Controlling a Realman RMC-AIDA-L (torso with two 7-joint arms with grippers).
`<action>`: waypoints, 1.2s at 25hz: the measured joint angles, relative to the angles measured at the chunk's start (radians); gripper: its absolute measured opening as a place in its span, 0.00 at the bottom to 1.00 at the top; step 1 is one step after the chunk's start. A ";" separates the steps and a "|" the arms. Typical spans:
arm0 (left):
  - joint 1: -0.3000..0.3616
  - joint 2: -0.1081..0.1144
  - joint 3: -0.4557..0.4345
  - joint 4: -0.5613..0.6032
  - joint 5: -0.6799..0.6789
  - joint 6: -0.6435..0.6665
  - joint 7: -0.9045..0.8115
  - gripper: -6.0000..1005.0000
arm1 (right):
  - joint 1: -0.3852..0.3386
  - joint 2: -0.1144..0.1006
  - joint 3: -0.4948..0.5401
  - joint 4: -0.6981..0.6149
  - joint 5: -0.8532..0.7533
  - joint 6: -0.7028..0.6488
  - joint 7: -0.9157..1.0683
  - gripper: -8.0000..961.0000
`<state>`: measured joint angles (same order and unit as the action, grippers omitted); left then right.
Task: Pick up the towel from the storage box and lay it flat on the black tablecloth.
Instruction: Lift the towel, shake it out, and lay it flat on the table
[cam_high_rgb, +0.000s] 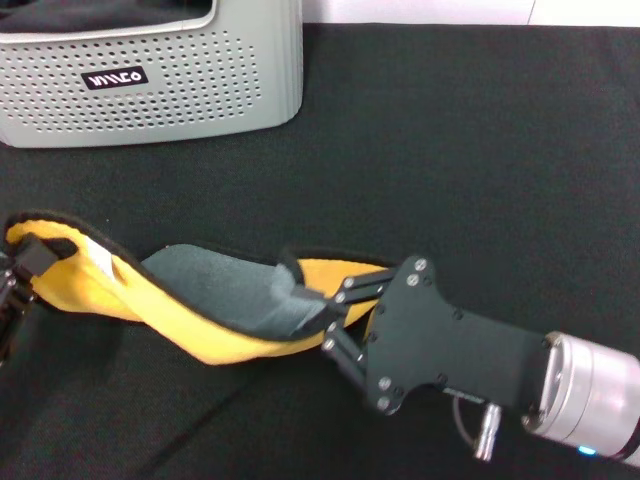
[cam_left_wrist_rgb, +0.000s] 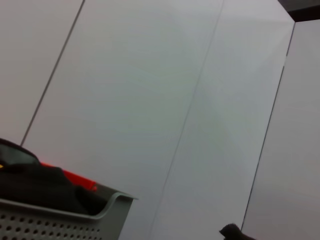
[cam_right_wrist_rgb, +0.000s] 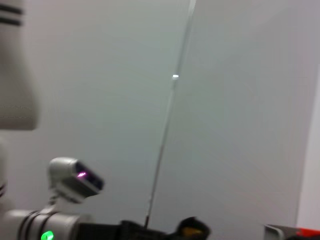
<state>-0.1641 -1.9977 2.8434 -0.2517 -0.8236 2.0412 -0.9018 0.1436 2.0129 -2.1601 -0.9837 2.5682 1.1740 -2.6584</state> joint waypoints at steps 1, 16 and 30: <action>0.006 -0.001 0.000 0.000 0.002 0.000 0.000 0.03 | -0.002 0.000 0.011 0.000 0.000 0.001 0.017 0.03; 0.055 -0.009 0.001 0.002 0.025 0.001 -0.012 0.03 | 0.017 -0.011 0.088 -0.063 -0.075 0.066 0.307 0.03; 0.077 0.035 0.001 0.093 0.040 0.008 -0.014 0.03 | 0.025 -0.008 0.042 -0.115 -0.138 0.172 0.344 0.03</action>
<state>-0.0875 -1.9625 2.8440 -0.1586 -0.7833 2.0492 -0.9162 0.1685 2.0049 -2.1180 -1.0984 2.4299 1.3459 -2.3149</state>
